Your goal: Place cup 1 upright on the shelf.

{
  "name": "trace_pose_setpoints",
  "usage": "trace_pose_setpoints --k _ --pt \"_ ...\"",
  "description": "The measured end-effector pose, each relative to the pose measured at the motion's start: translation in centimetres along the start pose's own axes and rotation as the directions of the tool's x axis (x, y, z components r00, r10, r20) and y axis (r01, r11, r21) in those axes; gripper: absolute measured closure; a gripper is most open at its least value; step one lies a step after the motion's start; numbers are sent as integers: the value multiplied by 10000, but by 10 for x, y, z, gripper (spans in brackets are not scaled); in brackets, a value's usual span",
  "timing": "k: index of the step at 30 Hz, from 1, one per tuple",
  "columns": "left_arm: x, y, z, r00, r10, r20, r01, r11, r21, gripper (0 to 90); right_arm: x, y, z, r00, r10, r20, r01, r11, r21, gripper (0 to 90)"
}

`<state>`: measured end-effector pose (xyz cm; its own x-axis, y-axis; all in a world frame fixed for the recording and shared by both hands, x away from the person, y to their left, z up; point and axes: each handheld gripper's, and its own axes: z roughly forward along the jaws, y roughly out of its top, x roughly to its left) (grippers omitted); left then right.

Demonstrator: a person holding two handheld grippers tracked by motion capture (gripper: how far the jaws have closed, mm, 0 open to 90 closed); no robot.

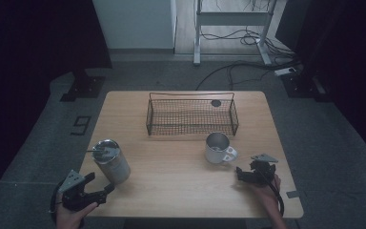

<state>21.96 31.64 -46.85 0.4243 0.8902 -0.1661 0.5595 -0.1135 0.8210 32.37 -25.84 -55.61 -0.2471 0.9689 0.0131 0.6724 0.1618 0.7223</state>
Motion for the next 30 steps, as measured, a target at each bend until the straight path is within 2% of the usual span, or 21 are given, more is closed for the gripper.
trace_pose_setpoints --k 14,30 --pt "14 -3 1 9993 -316 -189 313 9994 -121 51 0 0 0 10000 -3 4 3 10000 0 33" --pt "19 -2 13 9992 -327 -234 326 9995 -53 27 0 0 0 10000 3 3 -3 10000 2 33"
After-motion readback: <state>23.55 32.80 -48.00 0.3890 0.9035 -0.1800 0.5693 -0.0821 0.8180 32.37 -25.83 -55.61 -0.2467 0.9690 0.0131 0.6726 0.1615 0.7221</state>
